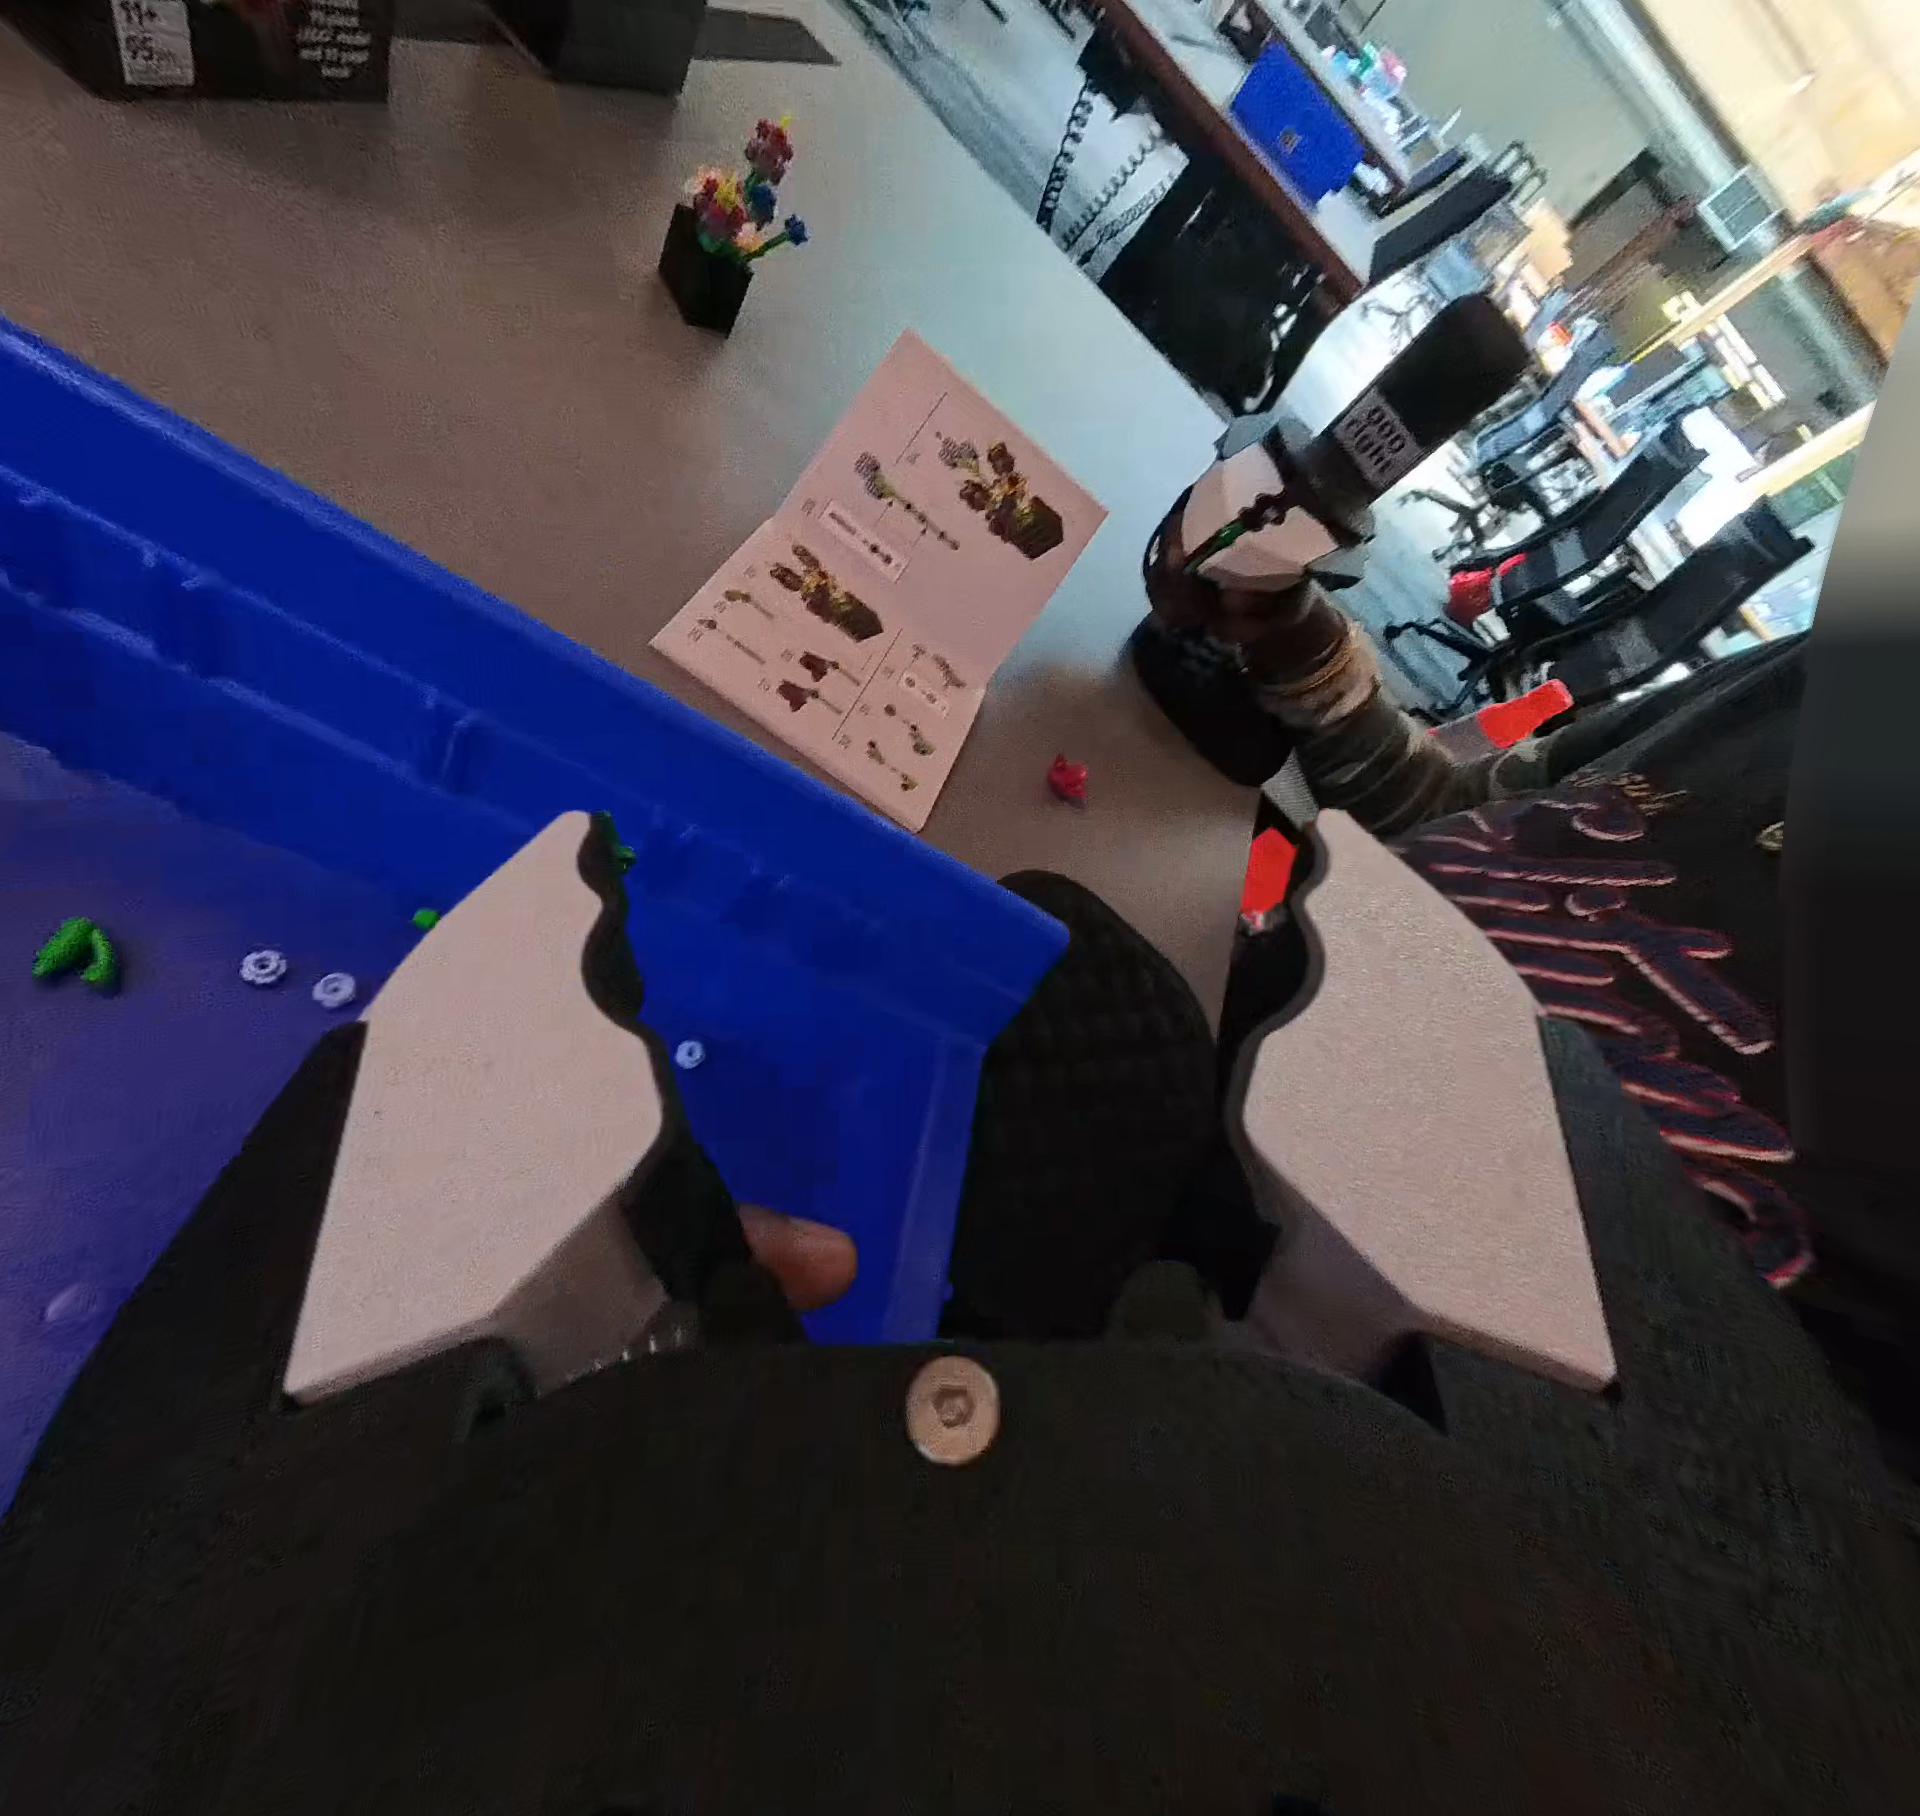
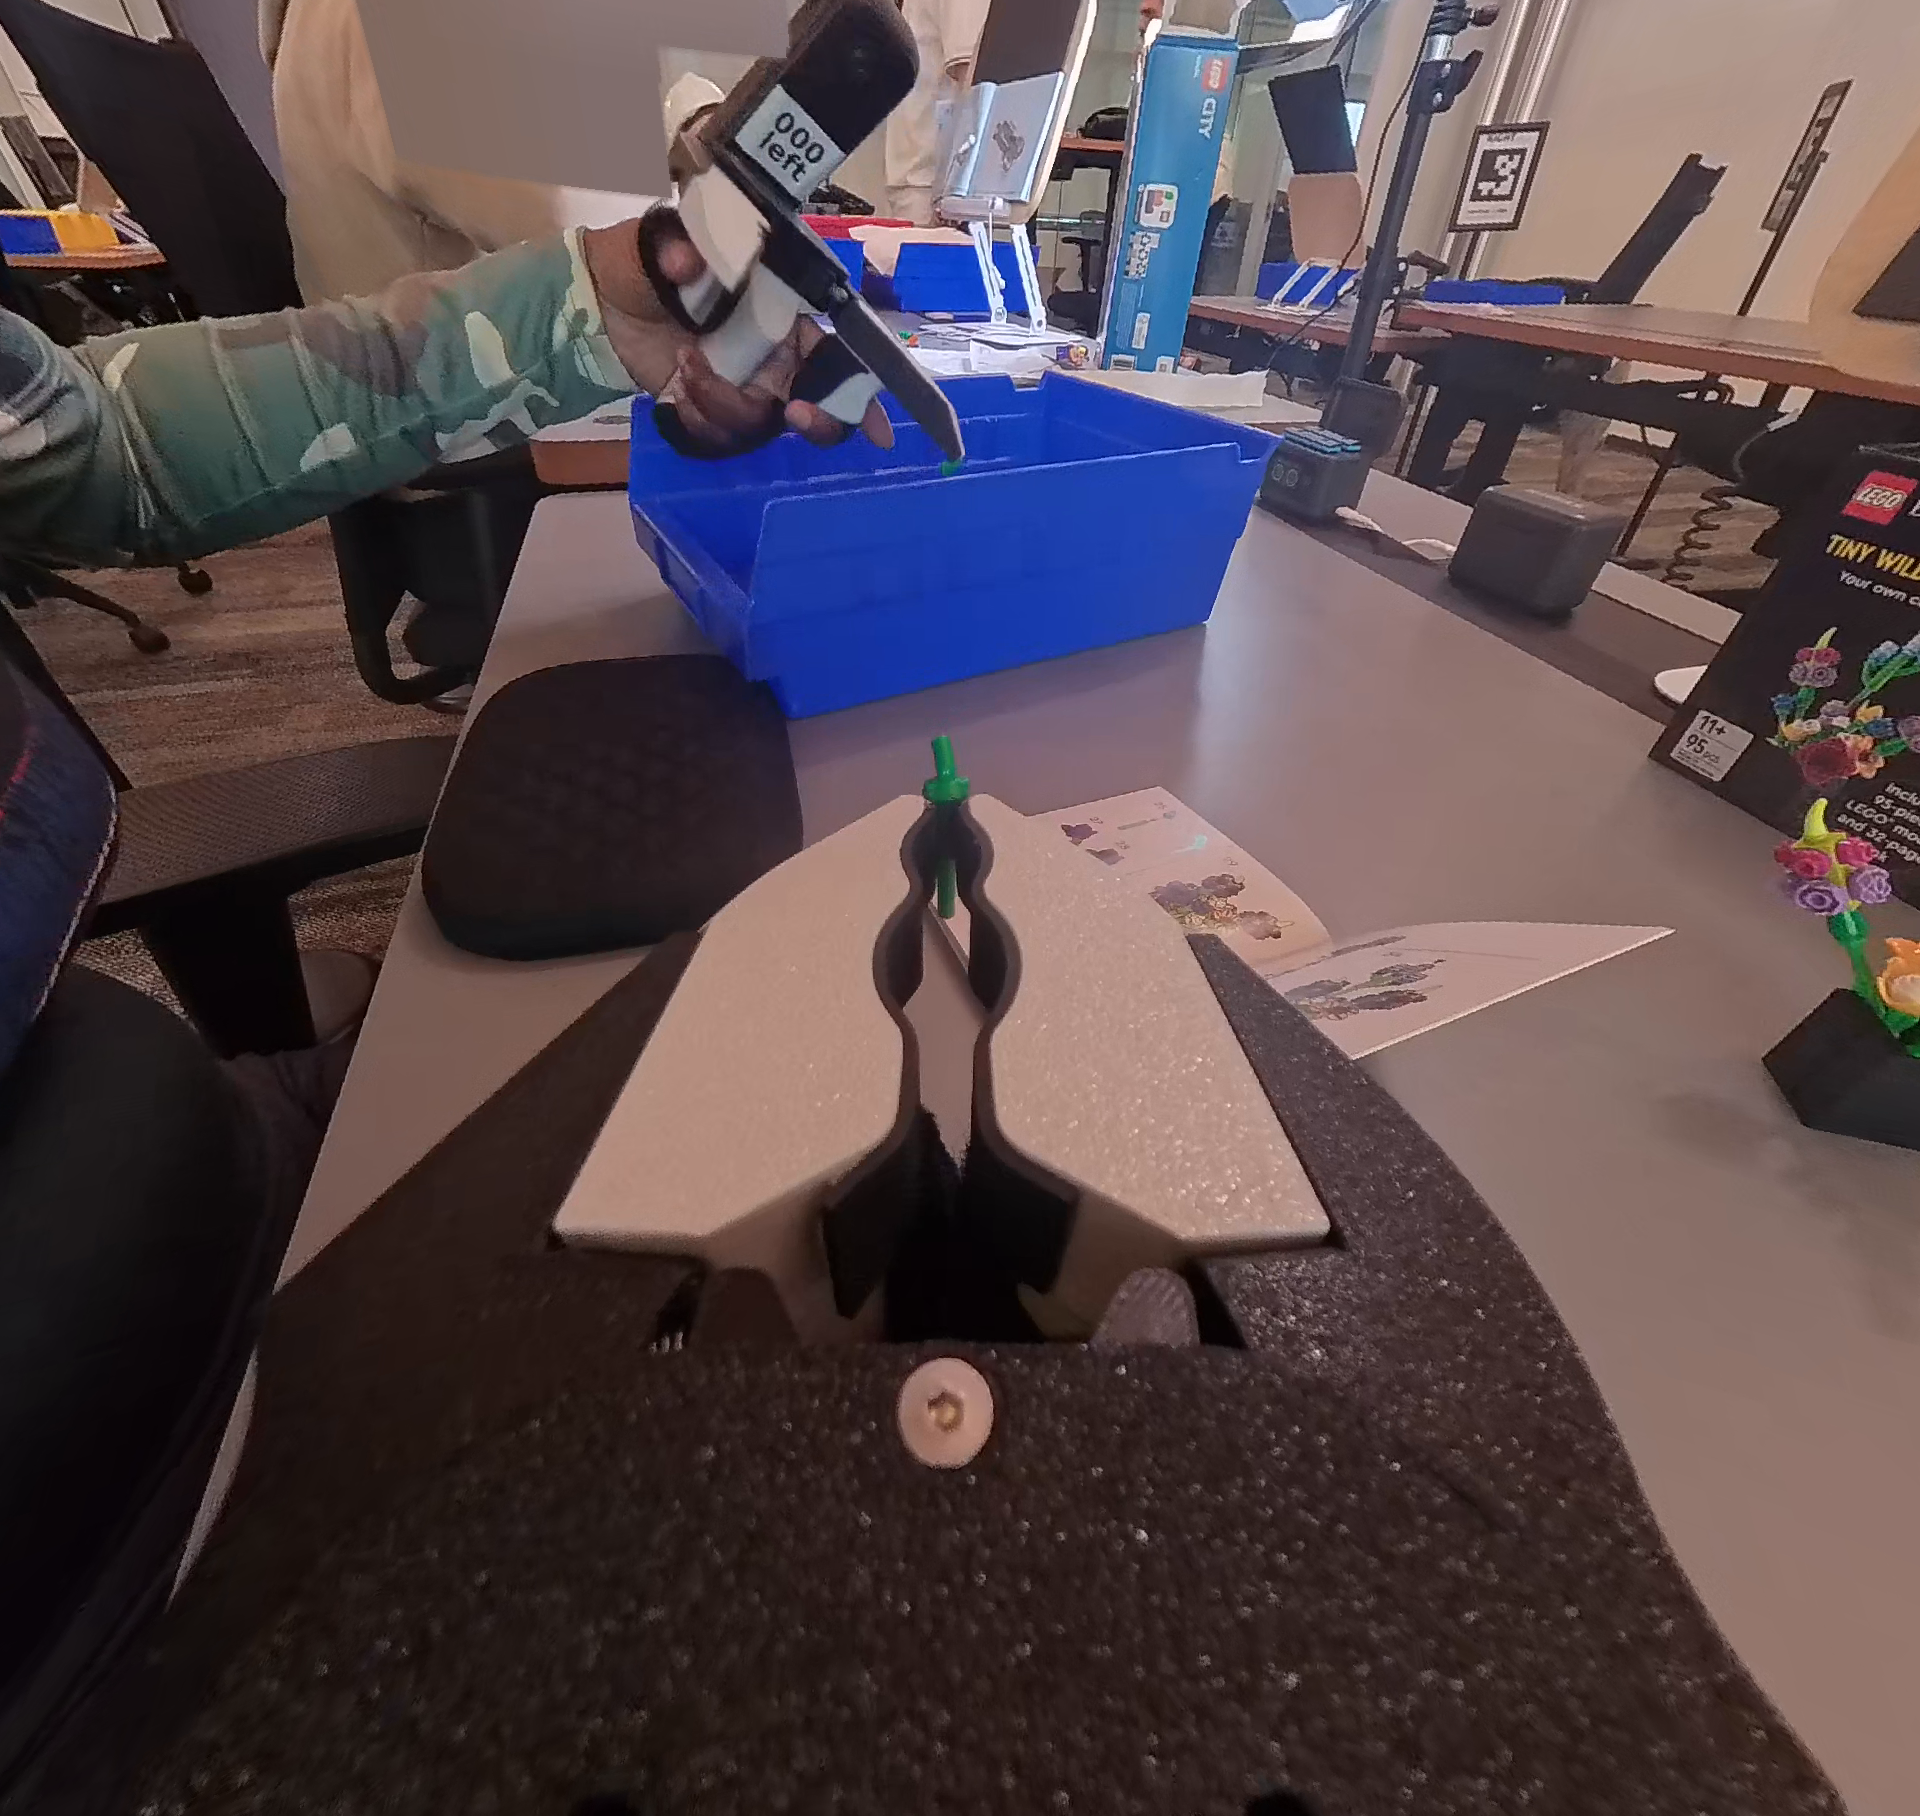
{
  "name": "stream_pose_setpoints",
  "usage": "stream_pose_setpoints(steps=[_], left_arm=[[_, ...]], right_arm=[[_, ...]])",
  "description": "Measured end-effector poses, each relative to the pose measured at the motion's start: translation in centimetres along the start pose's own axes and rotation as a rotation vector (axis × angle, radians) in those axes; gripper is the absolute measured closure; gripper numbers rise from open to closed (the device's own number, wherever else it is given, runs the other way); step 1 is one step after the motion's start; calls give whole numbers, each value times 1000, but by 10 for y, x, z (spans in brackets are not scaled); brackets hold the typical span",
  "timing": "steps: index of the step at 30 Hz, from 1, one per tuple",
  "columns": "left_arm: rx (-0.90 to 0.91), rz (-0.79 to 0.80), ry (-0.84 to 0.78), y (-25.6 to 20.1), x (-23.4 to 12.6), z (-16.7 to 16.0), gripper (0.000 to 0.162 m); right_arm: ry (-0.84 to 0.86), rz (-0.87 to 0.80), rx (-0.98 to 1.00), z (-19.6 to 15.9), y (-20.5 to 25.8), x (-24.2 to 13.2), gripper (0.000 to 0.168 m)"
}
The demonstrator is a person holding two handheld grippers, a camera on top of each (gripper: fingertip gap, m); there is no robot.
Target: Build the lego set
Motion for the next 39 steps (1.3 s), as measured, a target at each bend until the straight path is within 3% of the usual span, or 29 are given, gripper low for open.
stream_pose_setpoints(steps=[11, 23, 25, 27, 29, 31, 33, 39], left_arm=[[-98, -231, -212, -26, 7, 22, 44], [-63, -1, -88, 7, 16, -11, 45], [-3, 124, -69, 18, 8, -10, 60], [51, 373, 26, 47, -6, -17, 104], [113, 617, 200, 73, -25, -32, 127], [160, 782, 376, 88, -39, -47, 136], [204, 838, 508, 93, -40, -56, 140], [173, 742, 674, 102, -21, -70, 142]], right_arm=[[-3, -4, 0, 0, 0, -1, 166], [-1, 0, 0, 0, 0, -1, 165], [-1, 1, 3, 0, 0, -1, 166], [1, 2, 5, 0, 1, 0, 166], [5, 2, 3, -1, 1, 0, 165], [9, 3, 4, -2, 1, 0, 165], [11, 4, 3, -2, 1, 1, 165], [9, 0, -2, -1, 1, 0, 166]])
Point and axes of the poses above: each gripper's, where its closed fingertips meet, x out along the fingers, z out of its top, y = z × x across the jaws, the point moved 1 cm from there along -x, back along the fingers, and after that the axes turned 2 degrees about z, right-handed, at the moved point
